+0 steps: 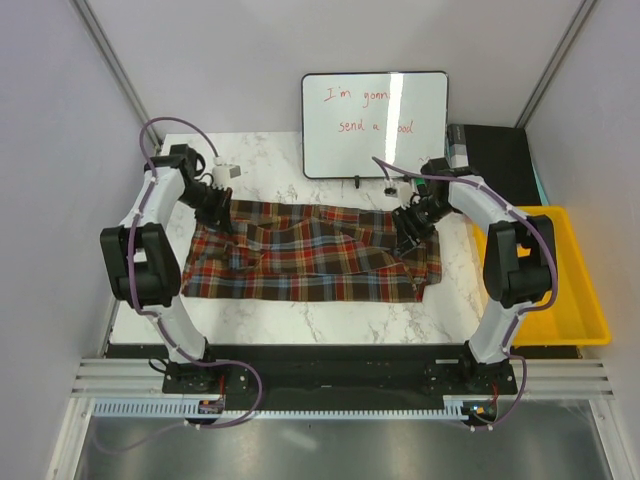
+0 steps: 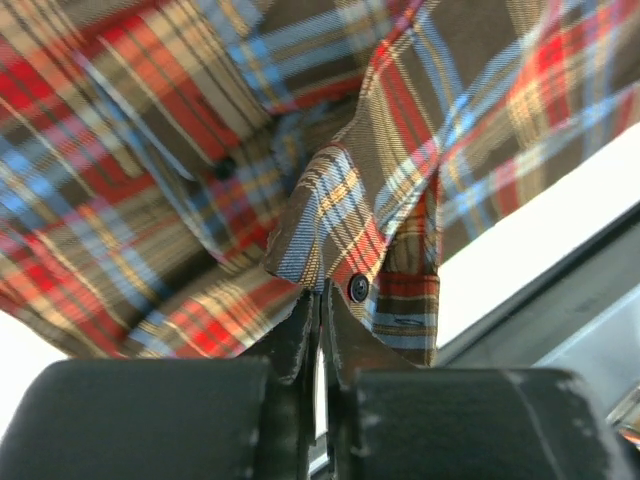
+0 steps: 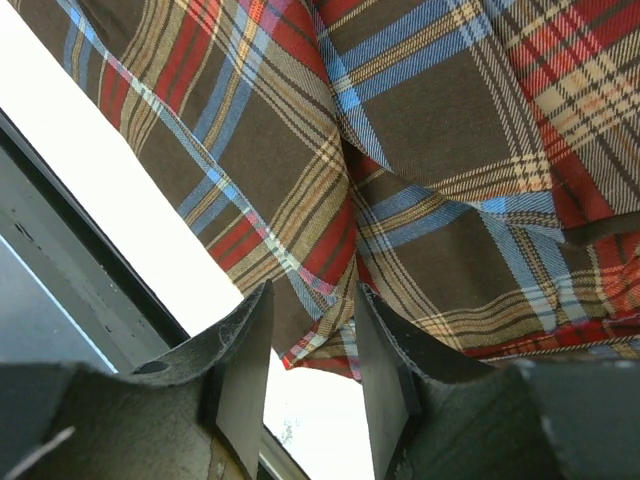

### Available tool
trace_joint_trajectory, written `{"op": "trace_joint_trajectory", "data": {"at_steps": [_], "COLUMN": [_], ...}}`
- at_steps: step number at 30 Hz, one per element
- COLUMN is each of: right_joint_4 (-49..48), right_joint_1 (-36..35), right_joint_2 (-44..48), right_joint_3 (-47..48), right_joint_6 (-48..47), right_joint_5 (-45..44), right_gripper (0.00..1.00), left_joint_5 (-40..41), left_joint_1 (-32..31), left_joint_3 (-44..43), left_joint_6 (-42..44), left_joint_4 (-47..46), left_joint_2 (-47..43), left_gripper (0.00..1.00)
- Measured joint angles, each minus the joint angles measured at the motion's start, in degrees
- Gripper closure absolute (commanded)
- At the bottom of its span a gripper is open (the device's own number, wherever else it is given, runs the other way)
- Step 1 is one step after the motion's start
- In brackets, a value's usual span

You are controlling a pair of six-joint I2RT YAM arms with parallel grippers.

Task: Fold and stack the long sleeve shirts
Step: Fold the shirt

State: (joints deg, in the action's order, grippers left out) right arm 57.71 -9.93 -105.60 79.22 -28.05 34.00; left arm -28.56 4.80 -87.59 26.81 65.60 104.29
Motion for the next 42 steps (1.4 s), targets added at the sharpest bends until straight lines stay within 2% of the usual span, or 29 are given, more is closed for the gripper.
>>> {"op": "trace_joint_trajectory", "data": {"at_steps": [1,2,5,6,9,13,21,25,30,35,42], "right_joint_4": [-0.1,-0.1,-0.3,-0.4,-0.7,-1.6,-3.0,-3.9,-4.3,-4.8,-8.8], "right_joint_1": [0.0,0.0,0.7,1.3,4.8,9.0,8.2,8.2,7.8,4.7,-7.9], "right_joint_2": [0.1,0.3,1.5,2.1,4.3,6.6,7.8,7.8,7.8,7.8,7.5], "right_joint_3": [-0.1,-0.1,-0.1,-0.1,-0.1,-0.2,-1.9,-3.0,-3.4,-3.4,-1.8], "right_joint_6": [0.3,0.9,2.8,3.8,6.4,8.3,10.6,11.7,11.8,11.5,12.5], "right_joint_5": [-0.1,-0.3,-0.7,-0.9,-2.1,-5.8,-10.0,-12.1,-13.4,-14.0,-13.0], "right_gripper": [0.51,0.49,0.46,0.46,0.46,0.46,0.5,0.49,0.5,0.5,0.58], "left_joint_5": [0.4,1.3,3.2,3.5,3.5,3.5,5.9,8.1,11.3,16.2,18.3], "left_joint_1": [0.0,0.0,0.3,0.5,1.4,2.0,-2.9,-7.6,-10.3,-9.7,-9.6], "left_joint_3": [0.0,0.2,1.9,2.6,2.8,2.7,-0.2,-3.7,-4.7,-3.2,-2.6], "left_joint_6": [0.5,0.8,2.7,3.2,5.4,10.3,15.9,16.3,16.9,18.5,18.6], "left_joint_4": [-0.6,-1.4,-3.8,-4.2,-5.0,-5.6,-5.6,-6.3,-7.2,-8.7,-8.5], "left_joint_2": [0.3,0.7,1.0,1.0,0.8,-0.7,1.2,6.0,11.1,14.0,15.6], "left_gripper": [0.68,0.52,0.28,0.27,0.26,0.3,0.32,0.32,0.33,0.34,0.36]}}
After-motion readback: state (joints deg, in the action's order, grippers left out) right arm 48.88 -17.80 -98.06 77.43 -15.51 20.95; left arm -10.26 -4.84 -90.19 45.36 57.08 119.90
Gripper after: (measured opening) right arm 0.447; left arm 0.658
